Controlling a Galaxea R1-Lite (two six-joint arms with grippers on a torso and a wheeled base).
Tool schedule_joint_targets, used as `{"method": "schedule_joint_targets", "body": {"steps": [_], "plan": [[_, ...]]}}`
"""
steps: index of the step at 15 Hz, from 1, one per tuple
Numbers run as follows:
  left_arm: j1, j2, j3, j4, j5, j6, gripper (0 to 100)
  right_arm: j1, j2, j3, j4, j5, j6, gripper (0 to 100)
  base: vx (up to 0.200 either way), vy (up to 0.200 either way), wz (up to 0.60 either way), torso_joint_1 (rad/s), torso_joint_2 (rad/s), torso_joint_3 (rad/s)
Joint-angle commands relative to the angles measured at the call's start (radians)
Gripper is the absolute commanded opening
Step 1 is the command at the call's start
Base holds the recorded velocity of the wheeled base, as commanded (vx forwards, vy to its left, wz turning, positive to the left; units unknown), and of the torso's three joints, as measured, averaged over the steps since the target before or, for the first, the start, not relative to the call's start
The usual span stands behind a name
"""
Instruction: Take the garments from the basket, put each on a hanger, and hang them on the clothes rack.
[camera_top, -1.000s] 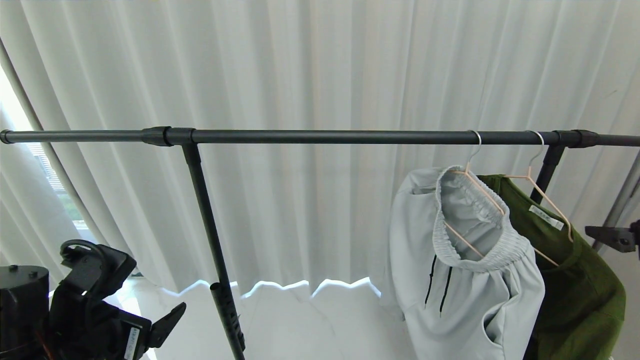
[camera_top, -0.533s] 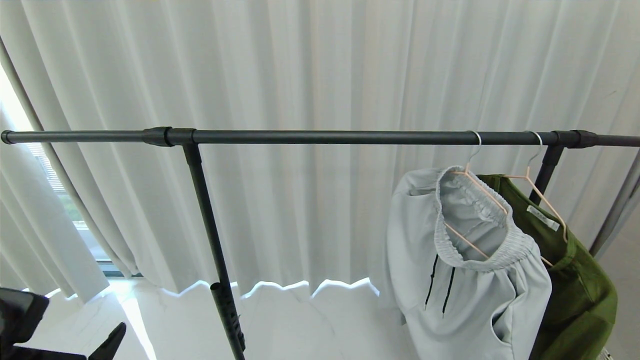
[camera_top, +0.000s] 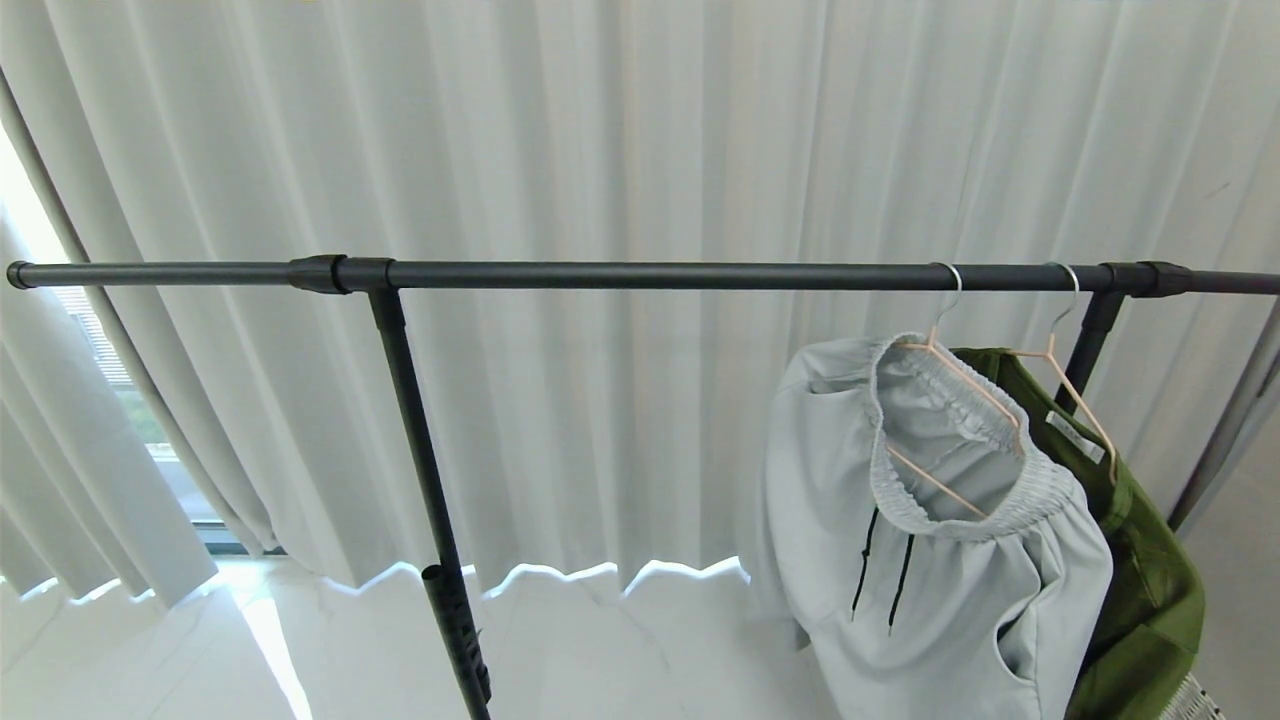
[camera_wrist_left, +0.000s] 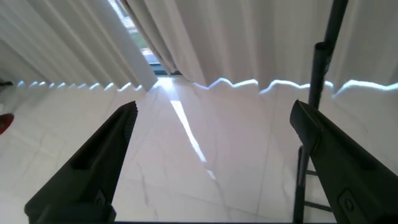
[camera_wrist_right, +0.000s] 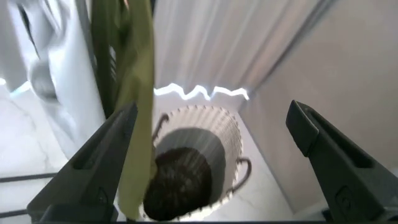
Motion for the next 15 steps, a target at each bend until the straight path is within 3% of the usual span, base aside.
{"method": "schedule_joint_targets", "body": {"steps": [1, 3, 4, 7, 9, 11, 15], "plan": [[0.002, -0.218, 0.002, 0.006, 0.002, -0.003, 100, 0.008, -0.179, 0.066, 0.041, -0.027, 0.017, 100, 0.0, 0.0, 0.0, 0.0, 0.0, 0.0], [0.001, -0.224, 0.002, -0.002, 0.057, -0.042, 100, 0.024, -0.227, 0.101, 0.018, -0.044, 0.037, 100, 0.0, 0.0, 0.0, 0.0, 0.0, 0.0], [-0.001, -0.224, 0.002, -0.002, 0.091, -0.049, 100, 0.026, -0.225, 0.121, -0.011, -0.119, 0.04, 100, 0.0, 0.0, 0.0, 0.0, 0.0, 0.0], [-0.001, -0.224, 0.002, 0.0, 0.085, -0.101, 100, 0.026, -0.227, 0.129, -0.025, -0.141, 0.045, 100, 0.0, 0.0, 0.0, 0.0, 0.0, 0.0], [-0.053, -0.291, 0.002, 0.001, -0.04, -0.124, 100, 0.026, -0.225, 0.163, -0.097, -0.147, 0.06, 100, 0.0, 0.0, 0.0, 0.0, 0.0, 0.0], [-0.044, -0.291, 0.002, 0.007, -0.253, -0.229, 100, 0.026, -0.225, 0.235, -0.292, -0.111, 0.062, 100, 0.0, 0.0, 0.0, 0.0, 0.0, 0.0], [-0.045, -0.287, 0.002, 0.06, -0.276, -0.235, 100, 0.026, -0.227, 0.235, -0.302, -0.072, 0.085, 100, 0.0, 0.0, 0.0, 0.0, 0.0, 0.0]]}}
